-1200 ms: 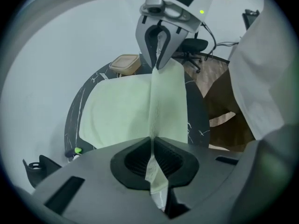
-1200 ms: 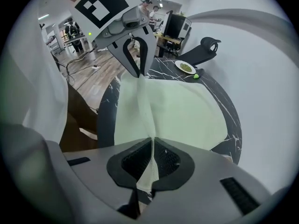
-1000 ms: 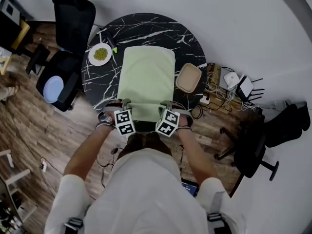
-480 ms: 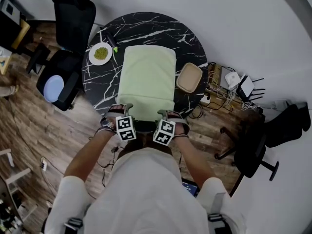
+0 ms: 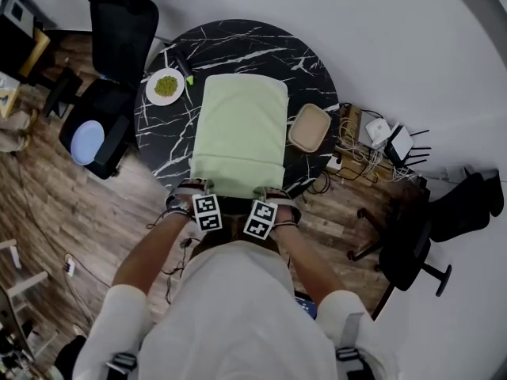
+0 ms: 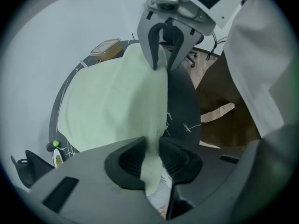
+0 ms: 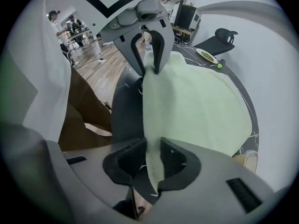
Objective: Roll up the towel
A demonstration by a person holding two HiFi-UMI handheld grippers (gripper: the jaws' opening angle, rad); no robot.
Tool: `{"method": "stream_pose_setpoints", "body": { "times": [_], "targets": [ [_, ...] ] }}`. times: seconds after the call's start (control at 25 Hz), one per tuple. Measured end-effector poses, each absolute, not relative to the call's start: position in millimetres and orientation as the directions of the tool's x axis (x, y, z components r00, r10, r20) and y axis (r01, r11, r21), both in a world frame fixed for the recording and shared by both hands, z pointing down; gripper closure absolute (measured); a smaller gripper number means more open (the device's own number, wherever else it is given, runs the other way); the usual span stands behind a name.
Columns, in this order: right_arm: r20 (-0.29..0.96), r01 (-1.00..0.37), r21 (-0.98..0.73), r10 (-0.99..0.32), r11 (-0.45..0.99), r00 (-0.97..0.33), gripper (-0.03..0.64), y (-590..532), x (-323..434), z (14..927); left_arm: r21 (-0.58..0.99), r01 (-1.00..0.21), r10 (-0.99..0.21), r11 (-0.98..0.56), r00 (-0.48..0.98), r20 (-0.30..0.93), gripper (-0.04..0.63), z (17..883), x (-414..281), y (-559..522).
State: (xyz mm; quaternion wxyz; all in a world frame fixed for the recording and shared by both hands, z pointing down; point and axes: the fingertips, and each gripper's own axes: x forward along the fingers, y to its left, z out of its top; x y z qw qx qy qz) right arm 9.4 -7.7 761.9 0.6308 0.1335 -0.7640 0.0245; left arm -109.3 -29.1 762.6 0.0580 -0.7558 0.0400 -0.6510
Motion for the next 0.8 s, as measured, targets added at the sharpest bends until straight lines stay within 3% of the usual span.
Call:
{"method": "stream_pose_setpoints", "body": {
  "times": [0.04,0.12,0.36,0.68,0.8],
  "targets": [
    [0.971,-0.229,0.139,-0.178,0.964,-0.160,0.569,-8.0,10.5,764.7,-0.150,0.022,-0.146,-0.988,0.142,0.979,0.548,764.7,-110.7,-30.2],
    [0.971,-0.224,0.143,-0.180,0.964,-0.155,0.601,-6.8,11.4,765.8,-0.161,0.039,-0.154,-0.986,0.135,0.979,0.568,765.7,-110.6,-28.8],
    [0.977,-0.208,0.080,-0.118,0.975,-0.177,0.609,3.8,11.5,757.3,-0.112,0.046,-0.104,-0.993,0.153,0.983,0.574,757.8,-112.4,-17.2],
    [0.955,-0.173,-0.224,0.182,0.959,-0.233,0.609,96.6,2.5,735.1,0.113,0.106,0.130,-0.988,0.171,0.977,0.574,744.4,-122.5,82.4],
    [0.941,-0.166,-0.275,0.229,0.947,-0.250,0.609,119.1,-0.1,730.9,0.150,0.111,0.166,-0.982,0.157,0.973,0.574,744.2,-125.7,105.1]
  ]
}}
